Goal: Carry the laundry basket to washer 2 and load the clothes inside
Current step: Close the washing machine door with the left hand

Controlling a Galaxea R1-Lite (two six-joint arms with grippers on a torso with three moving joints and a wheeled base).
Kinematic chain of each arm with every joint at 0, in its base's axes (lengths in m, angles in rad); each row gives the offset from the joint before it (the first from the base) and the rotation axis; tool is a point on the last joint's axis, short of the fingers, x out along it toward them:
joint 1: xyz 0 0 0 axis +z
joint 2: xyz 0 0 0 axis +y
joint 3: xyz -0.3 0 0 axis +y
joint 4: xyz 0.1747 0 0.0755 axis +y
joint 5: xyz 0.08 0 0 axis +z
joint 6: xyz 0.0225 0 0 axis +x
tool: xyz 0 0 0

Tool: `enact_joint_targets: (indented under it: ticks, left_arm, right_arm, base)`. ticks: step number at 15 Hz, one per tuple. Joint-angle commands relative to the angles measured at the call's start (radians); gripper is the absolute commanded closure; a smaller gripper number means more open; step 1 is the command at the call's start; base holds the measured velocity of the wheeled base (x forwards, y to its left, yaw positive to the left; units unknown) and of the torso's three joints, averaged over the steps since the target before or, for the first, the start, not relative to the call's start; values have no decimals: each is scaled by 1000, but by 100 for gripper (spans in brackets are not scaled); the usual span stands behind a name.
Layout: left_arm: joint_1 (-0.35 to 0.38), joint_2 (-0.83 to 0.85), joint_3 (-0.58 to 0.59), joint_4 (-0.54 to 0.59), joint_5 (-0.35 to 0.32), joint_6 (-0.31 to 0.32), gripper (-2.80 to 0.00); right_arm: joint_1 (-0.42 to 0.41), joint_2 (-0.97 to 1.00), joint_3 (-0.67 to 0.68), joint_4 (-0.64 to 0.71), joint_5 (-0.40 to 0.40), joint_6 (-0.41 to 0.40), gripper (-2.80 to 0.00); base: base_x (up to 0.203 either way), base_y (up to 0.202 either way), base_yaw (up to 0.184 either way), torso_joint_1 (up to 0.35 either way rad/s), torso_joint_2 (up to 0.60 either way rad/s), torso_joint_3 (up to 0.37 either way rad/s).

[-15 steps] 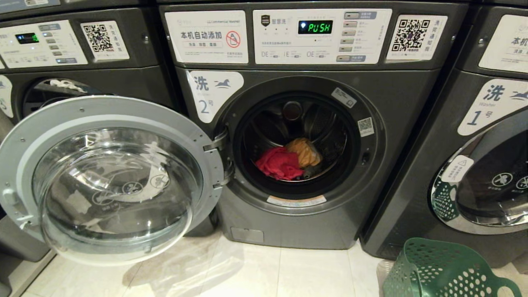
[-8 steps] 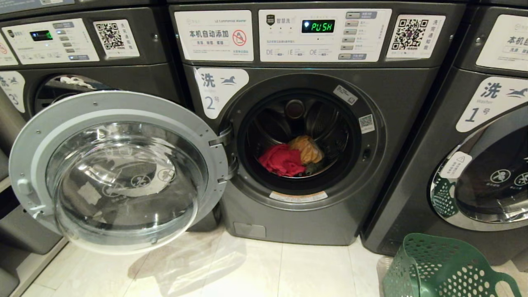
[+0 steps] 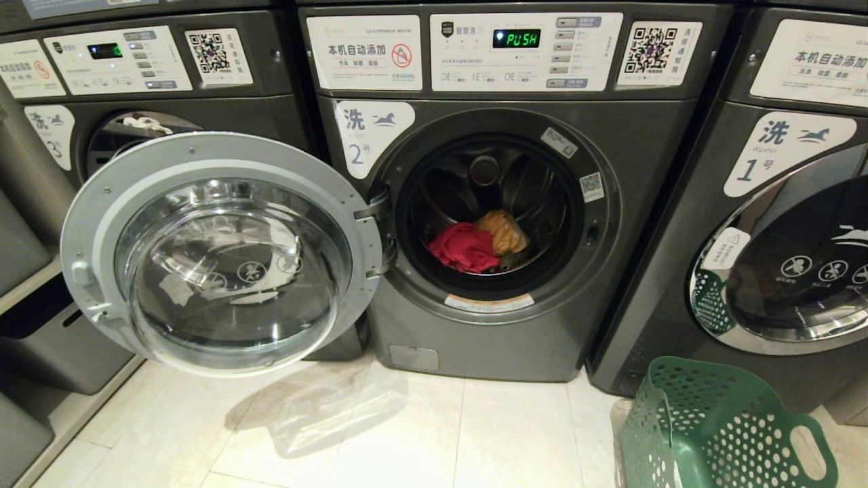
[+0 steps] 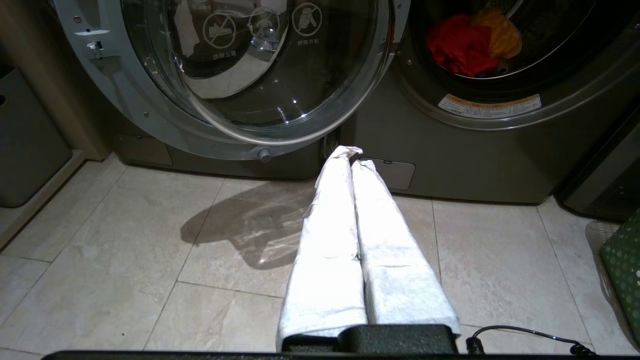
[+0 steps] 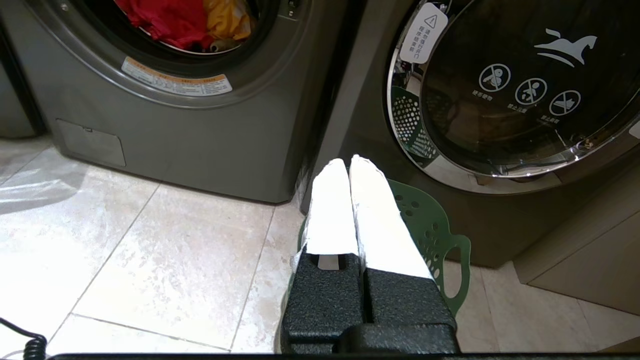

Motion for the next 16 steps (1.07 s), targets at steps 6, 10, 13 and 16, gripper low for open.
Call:
enact_joint_targets:
  ticks: [6,10,13,16]
  left_arm:
    - [0,83,-312,6,3,70,0]
    - [2,597,-783,88,86,40,0]
    - [46,1065,-1062,118,114,-75,0]
    - [173,1446,-1303,91,64,-159,0]
  right_arm:
    - [0,1,0,7,0,-59,0]
    - [0,1,0,7,1,-56,0]
    - [0,1,0,7,4,-51,0]
    - [0,1,0,6,3,-30,0]
  base:
    - [0,0,0,0,0,0]
    - [0,0,0,0,0,0]
    - [0,0,0,0,0,0]
    - [0,0,0,0,0,0]
